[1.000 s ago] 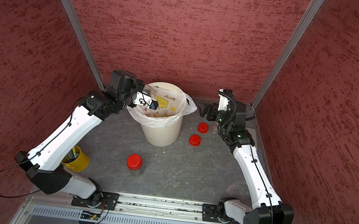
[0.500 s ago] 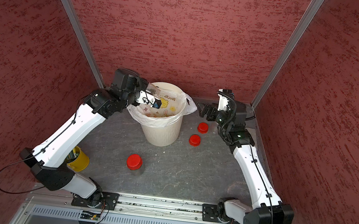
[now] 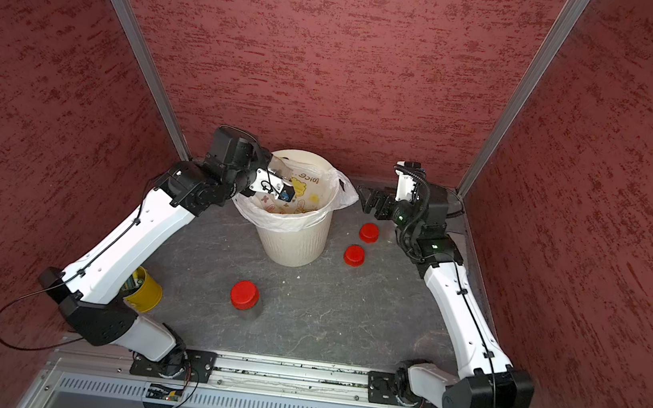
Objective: Empty moldy tea leaves from jars
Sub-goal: Pour the moldy tea leaves from the jar into the trash bin.
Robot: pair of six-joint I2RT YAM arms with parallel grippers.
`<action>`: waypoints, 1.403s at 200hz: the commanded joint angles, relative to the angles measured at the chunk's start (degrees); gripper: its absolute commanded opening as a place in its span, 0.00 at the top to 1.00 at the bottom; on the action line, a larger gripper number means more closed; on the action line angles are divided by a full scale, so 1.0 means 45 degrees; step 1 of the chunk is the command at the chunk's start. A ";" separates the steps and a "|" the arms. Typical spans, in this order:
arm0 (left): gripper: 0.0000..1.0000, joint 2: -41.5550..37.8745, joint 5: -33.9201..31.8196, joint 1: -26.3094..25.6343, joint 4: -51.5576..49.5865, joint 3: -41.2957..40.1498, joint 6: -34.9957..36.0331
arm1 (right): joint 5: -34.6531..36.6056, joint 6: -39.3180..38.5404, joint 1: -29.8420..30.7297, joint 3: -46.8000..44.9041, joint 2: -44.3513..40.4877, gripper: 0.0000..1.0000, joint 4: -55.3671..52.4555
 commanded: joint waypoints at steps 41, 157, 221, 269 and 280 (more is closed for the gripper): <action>0.34 -0.0075 -0.0208 -0.0087 0.0118 0.0530 0.0145 | -0.0187 0.0215 -0.0107 0.0391 -0.0153 0.01 0.0276; 0.35 -0.0064 -0.0470 -0.0144 -0.0388 0.0059 -0.0582 | -0.0297 0.0325 -0.0117 0.0135 -0.0367 0.01 0.0203; 0.35 0.0600 -0.0597 -0.0330 -0.1115 0.1838 -0.0479 | -0.0002 0.0262 -0.0108 0.0090 -0.0643 0.01 0.0066; 0.36 0.0540 -0.0602 -0.0363 -0.1515 0.0790 -0.0900 | -0.0002 0.0211 -0.0123 0.0115 -0.0548 0.01 0.0043; 0.36 0.0700 -0.0646 -0.0426 -0.1536 0.1408 -0.0774 | -0.0023 0.0177 -0.0101 0.0232 -0.0473 0.01 0.0020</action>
